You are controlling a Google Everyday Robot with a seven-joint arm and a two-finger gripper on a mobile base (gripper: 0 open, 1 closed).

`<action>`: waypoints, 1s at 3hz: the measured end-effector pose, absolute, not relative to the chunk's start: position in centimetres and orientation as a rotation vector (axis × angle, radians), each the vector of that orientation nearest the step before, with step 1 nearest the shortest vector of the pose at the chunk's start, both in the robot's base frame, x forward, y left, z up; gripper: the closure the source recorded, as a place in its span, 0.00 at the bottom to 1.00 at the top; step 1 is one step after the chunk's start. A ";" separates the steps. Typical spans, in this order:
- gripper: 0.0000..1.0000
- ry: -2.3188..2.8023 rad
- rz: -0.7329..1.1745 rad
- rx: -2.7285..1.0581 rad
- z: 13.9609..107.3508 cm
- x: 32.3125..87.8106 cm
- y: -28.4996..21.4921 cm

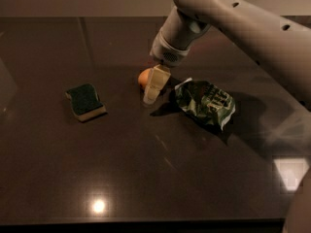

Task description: Move orange near green jalapeno chip bag

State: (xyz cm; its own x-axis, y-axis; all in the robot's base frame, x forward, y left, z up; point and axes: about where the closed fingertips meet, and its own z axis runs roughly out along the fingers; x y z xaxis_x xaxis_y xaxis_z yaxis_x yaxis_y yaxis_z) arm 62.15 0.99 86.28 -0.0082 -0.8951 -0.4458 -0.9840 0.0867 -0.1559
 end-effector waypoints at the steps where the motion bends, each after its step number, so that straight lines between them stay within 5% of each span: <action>1: 0.17 1.941 0.290 -1.852 85.9 62.8 0.9; 3: 0.65 1.920 0.310 -1.854 86.6 63.0 0.7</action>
Offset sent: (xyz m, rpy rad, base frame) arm 0.0112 -0.0051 0.0038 0.0260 0.0083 0.0171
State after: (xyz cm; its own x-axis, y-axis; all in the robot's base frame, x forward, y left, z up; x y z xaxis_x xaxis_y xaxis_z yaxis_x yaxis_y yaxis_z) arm 62.96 0.72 86.57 0.0053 -0.8853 -0.4649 -0.9867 0.0710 -0.1465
